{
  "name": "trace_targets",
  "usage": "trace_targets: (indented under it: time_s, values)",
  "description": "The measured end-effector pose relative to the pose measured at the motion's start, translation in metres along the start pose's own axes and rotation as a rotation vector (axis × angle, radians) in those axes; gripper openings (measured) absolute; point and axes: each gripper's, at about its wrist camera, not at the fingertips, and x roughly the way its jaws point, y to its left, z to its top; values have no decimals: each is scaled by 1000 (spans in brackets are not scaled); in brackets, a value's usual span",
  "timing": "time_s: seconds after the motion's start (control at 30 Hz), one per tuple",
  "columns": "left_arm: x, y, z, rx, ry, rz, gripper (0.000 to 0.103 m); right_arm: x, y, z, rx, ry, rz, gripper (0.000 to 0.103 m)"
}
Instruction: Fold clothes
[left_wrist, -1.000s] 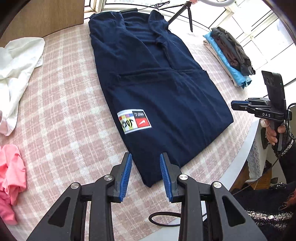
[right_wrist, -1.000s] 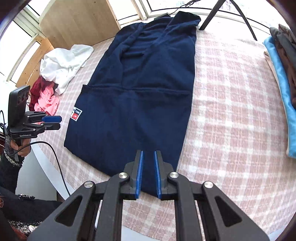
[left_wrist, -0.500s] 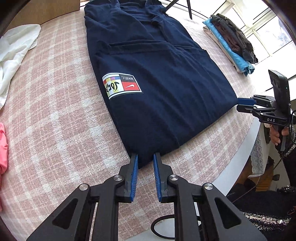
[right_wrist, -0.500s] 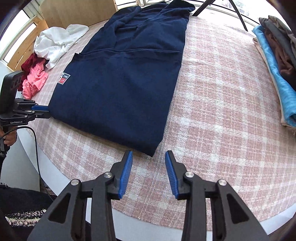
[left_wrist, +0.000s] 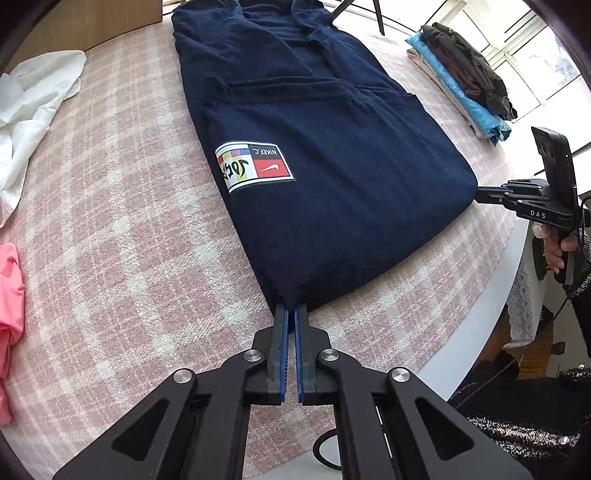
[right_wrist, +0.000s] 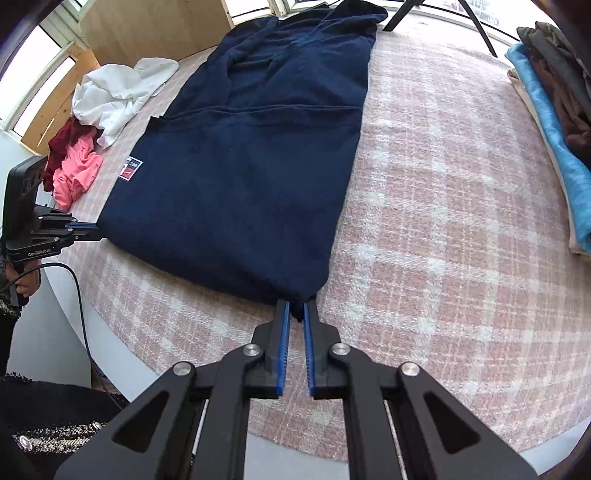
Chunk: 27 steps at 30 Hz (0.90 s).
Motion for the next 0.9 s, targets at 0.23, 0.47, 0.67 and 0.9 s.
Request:
trace_targets:
  time_s: [0.23,0.47,0.67,0.9]
  values:
    - [-25,-6,9,13,-35,18,4,-45,-1,5,49,-105,-70,17]
    - [-13,-41,34,128,-44,9,9,-8,15,11,20,-56,-18,20]
    - [4,-34,33,122,21,32,8,-14,9,-10,38,3,-16,6]
    - [1,-40,37,127,-3,14,16,-40,29,13,19,-176,-47,31]
